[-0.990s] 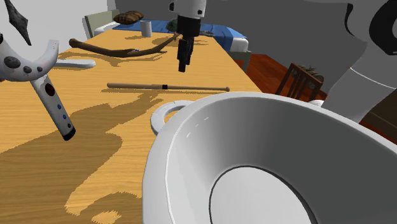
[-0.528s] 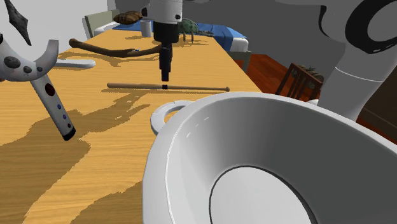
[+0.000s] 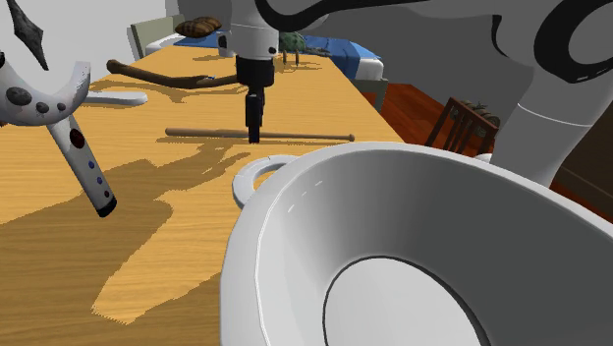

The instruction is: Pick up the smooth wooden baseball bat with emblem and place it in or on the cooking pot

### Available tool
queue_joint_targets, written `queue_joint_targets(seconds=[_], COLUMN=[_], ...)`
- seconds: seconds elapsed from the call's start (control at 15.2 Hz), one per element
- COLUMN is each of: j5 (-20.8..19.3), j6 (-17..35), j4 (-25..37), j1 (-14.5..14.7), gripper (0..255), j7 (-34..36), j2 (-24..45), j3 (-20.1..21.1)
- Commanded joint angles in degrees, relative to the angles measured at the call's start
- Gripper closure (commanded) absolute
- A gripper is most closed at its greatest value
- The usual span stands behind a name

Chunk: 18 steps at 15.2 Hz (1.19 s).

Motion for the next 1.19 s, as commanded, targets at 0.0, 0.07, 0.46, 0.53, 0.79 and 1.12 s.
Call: queue_joint_targets(seconds=[0.0,0.07,0.46,0.53,0.79,1.12], j5=[0.0,0.0,0.0,0.0,0.0,0.0], j6=[0.3,0.3,0.2,0.2,0.4,-1.3], j4=[-0.3,-0.3,-0.3,-0.3,-0.6,1.3], j1=[0.0,0.0,0.0,0.0,0.1,0.0], gripper=[0,0,255,255,255,255], j7=[0.0,0.0,0.0,0.0,0.1,0.1], j2=[-0.1,-0.1,-0.1,-0.1,-0.3,0.0], j3=[0.0,0.0,0.0,0.0,0.1,0.0])
